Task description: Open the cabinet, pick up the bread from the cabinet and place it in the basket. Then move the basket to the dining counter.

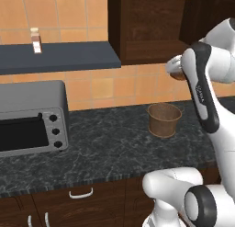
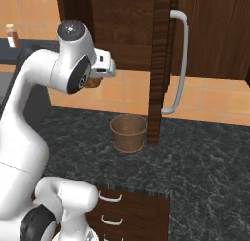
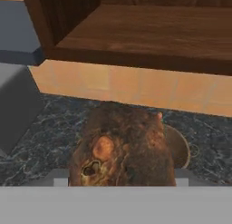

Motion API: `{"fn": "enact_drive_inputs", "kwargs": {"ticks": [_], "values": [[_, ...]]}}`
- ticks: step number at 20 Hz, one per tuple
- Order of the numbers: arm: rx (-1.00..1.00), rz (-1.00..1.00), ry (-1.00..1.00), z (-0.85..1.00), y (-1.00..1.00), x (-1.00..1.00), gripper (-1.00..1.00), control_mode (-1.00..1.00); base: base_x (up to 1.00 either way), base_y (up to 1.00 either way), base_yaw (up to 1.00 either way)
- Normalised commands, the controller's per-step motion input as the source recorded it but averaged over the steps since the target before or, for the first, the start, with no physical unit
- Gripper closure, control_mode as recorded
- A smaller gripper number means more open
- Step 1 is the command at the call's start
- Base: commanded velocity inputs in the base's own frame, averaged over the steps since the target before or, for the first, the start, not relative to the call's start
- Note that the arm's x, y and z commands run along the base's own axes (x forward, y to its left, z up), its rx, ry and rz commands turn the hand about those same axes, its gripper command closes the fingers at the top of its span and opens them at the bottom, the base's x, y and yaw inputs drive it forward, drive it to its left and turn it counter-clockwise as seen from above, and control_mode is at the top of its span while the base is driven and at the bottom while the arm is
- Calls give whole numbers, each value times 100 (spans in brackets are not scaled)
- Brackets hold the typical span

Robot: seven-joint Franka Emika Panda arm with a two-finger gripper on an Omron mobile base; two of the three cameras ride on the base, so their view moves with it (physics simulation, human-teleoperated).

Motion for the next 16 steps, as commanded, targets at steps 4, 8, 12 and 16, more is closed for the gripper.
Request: {"fn": "enact_drive_inputs", "kwargs": {"ticks": [4,8,12,16], "values": [[3,-34,23,-70,0,-53,100,-100,0,0,0],[29,-13,2,-94,-18,16,100,-100,0,0,0],[13,0,2,-76,-23,57,100,-100,0,0,0],[-1,-12,22,-56,-6,67,100,-100,0,0,0]]}}
